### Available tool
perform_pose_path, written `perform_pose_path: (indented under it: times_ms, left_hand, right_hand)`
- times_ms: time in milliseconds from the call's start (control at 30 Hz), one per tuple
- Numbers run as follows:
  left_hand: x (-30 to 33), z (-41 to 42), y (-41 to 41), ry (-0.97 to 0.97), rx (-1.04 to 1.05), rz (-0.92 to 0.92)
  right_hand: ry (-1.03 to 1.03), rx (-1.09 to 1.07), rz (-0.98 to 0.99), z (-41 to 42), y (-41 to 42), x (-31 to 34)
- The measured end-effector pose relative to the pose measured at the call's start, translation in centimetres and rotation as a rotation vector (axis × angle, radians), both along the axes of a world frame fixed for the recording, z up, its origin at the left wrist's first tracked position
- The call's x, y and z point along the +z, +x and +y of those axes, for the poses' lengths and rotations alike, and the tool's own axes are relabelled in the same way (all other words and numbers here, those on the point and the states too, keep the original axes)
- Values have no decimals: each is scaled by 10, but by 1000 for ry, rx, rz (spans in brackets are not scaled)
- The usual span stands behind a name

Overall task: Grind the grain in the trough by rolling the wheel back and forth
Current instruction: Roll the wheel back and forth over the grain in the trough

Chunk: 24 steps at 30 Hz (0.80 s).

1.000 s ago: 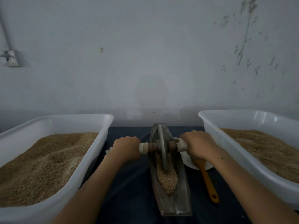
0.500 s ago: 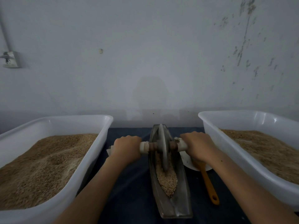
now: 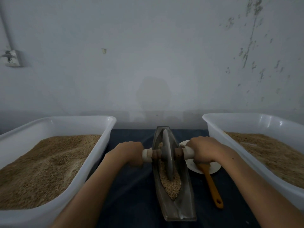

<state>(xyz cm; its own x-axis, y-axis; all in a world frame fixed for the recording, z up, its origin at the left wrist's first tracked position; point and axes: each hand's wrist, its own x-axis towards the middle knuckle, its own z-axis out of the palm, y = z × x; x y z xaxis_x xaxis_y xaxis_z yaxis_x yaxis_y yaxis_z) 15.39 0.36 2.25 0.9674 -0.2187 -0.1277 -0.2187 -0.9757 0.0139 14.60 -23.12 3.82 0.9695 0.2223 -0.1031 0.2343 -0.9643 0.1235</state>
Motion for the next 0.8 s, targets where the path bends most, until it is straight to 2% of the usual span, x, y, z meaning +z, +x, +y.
perform_pose_path:
  times_ms: [100, 233, 367, 500, 633, 733, 800]
  left_hand:
    - [-2, -1, -1, 6, 0, -125]
    - [-8, -5, -2, 10, -6, -400]
    - [-11, -7, -4, -10, -6, -487]
    - [-8, -4, -3, 3, -25, -400]
    - [-2, -1, -2, 9, -31, -155]
    - [-1, 2, -1, -39, -30, -1]
    - [-3, 4, 0, -56, -38, 7]
  right_hand:
    - [23, 1, -82, -2, 4, -7]
    - [107, 13, -318, -2, 7, -21]
    - [138, 10, -396, -1, 5, -26]
    - [81, 3, -267, 0, 1, -16]
    - [4, -18, -73, 3, -6, 0]
    - [-36, -17, -50, 7, -8, 4]
    - [-29, -19, -89, 7, -8, 2]
